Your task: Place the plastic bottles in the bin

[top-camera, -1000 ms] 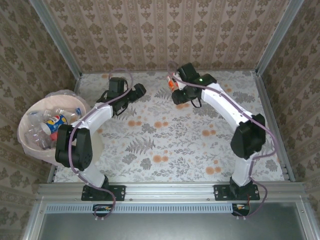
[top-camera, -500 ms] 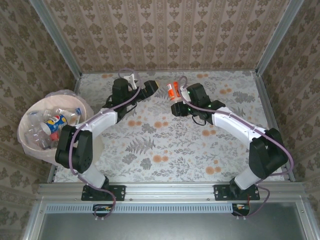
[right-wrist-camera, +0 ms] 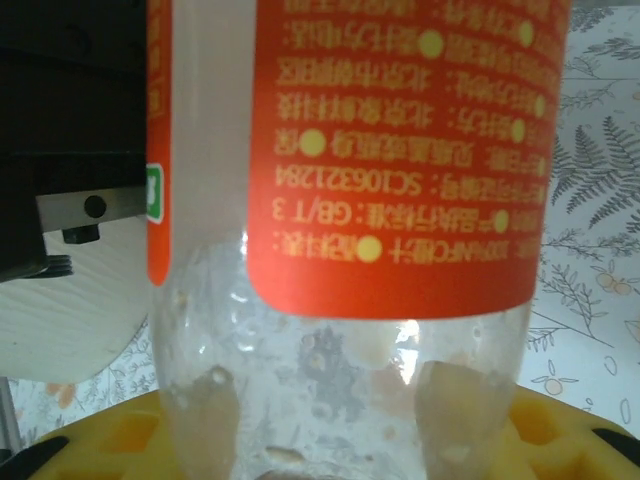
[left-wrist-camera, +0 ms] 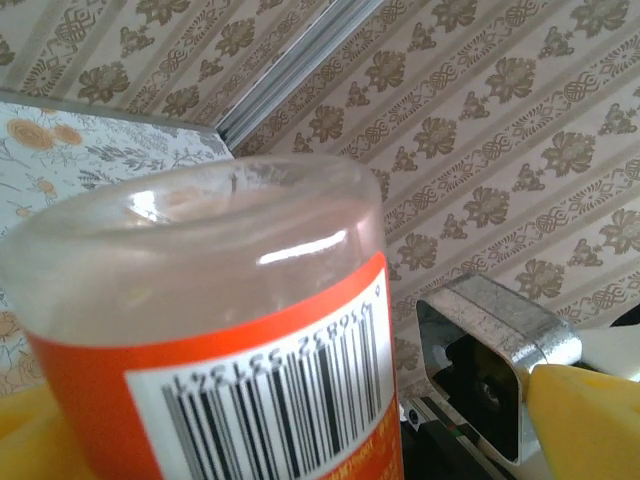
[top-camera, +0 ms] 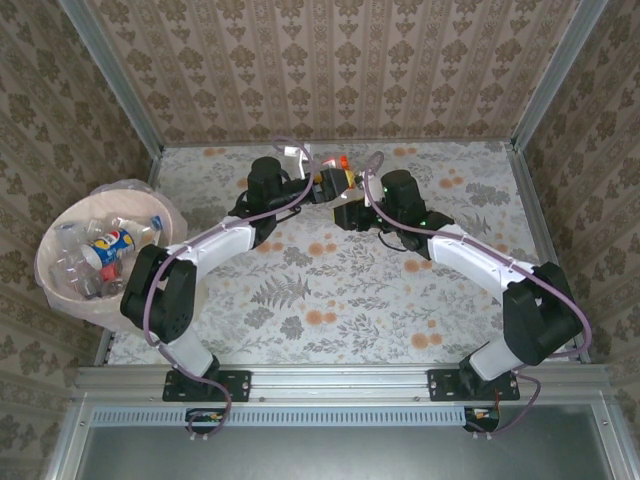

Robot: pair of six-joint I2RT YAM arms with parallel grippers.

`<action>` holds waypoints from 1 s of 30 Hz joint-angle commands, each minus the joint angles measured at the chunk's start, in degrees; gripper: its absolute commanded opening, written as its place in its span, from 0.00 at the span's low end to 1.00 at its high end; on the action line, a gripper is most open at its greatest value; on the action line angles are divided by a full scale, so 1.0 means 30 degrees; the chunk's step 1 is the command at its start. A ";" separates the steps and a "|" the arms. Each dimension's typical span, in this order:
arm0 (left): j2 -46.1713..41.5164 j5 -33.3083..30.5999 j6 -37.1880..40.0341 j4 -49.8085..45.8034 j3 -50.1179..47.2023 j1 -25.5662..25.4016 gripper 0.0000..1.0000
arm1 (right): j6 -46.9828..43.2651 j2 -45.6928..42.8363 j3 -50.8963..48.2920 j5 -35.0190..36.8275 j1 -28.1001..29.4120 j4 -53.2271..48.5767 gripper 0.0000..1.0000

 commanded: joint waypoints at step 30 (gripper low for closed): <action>-0.4520 -0.7398 0.6439 -1.1781 0.2251 0.0769 0.47 | -0.0560 -0.2988 -0.1287 0.0280 -0.0063 0.2400 1.00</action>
